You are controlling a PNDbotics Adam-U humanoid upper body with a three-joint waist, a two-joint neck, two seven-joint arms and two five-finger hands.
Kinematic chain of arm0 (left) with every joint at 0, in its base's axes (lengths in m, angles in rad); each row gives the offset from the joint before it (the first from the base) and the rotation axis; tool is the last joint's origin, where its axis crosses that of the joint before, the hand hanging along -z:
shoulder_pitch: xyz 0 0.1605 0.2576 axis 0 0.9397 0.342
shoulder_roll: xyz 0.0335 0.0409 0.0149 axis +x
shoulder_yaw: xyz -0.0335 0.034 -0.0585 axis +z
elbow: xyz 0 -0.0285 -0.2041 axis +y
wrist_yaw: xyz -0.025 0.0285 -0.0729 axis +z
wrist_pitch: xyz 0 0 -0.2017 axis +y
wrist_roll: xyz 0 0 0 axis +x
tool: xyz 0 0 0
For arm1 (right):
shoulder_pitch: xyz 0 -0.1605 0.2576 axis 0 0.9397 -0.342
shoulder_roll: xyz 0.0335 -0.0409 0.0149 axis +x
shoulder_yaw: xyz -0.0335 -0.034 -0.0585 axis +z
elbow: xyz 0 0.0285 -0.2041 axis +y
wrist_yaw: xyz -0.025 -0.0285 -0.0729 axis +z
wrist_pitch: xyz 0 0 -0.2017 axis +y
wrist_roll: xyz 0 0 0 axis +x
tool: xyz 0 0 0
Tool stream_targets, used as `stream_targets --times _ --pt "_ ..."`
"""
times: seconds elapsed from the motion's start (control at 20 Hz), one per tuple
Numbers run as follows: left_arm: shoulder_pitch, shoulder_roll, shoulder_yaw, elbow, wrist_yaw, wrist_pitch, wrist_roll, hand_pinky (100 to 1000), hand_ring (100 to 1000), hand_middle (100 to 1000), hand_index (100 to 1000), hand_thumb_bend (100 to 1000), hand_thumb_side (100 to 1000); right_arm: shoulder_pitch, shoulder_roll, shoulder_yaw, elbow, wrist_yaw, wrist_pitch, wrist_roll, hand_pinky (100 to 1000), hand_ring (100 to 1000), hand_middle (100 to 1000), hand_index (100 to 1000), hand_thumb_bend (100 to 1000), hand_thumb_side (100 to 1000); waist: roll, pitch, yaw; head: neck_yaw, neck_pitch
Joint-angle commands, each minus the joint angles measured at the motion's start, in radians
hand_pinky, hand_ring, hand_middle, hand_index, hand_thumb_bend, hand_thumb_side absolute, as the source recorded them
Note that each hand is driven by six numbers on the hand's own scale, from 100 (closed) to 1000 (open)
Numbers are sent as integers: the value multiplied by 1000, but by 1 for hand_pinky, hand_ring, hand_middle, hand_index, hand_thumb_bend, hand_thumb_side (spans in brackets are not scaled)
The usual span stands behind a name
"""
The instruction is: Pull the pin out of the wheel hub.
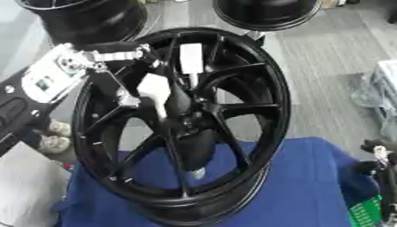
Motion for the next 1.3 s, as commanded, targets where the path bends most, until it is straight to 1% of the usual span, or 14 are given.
stream_targets --times 0.05,0.25,0.45,0.6,0.75,0.8,0.95,1.05,1.1,1.2,1.3 --pt "-27 25 20 -30 33 -214 -230 525 378 378 504 168 375 -7 -15 -1 -21 8 -3 3 572 505 732 780 100 921 -4 -12 1 3 6" --pt "-38 43 22 -74 71 -203 -230 526 378 376 503 166 359 -6 -15 -2 -20 8 -3 2 572 505 732 780 100 923 -5 -13 3 2 6" --pt "-48 93 53 -123 145 -183 -230 530 378 375 502 166 344 -4 -15 -3 -18 8 -2 0 572 506 732 781 100 927 -4 -15 8 -1 6" --pt "-48 154 88 -162 237 -150 -230 536 380 378 505 154 350 -3 -16 -5 -16 8 -2 -2 572 506 733 781 100 930 -3 -17 11 -6 5" --pt "-28 250 159 -217 372 -108 -230 537 378 376 503 149 336 -2 -17 -7 -14 8 -1 -4 572 506 733 781 100 931 0 -19 17 -13 3" --pt "-14 287 186 -231 405 -97 -226 543 385 383 510 175 305 -1 -18 -8 -13 8 -1 -5 572 506 733 781 100 936 2 -19 21 -18 1" --pt "115 438 321 -252 482 -106 -173 545 386 385 512 189 281 0 -21 -14 -13 10 -1 -10 572 506 733 781 100 936 7 -18 34 -33 -6" --pt "224 507 401 -249 498 -118 -119 549 389 390 518 218 294 -1 -20 -17 -13 11 -2 -13 572 506 733 781 100 932 8 -15 40 -42 -11" --pt "294 535 445 -231 494 -119 -86 551 391 393 521 235 300 -1 -20 -21 -15 11 -2 -16 572 506 733 781 100 927 7 -12 46 -50 -15" --pt "438 564 529 -183 464 -126 -22 554 396 398 526 244 316 0 -18 -27 -18 14 -3 -21 572 506 733 781 100 928 5 -9 56 -59 -18" --pt "542 559 587 -122 415 -129 27 559 402 406 533 251 327 1 -17 -31 -20 15 -2 -25 572 506 733 781 100 926 2 -6 62 -66 -21"
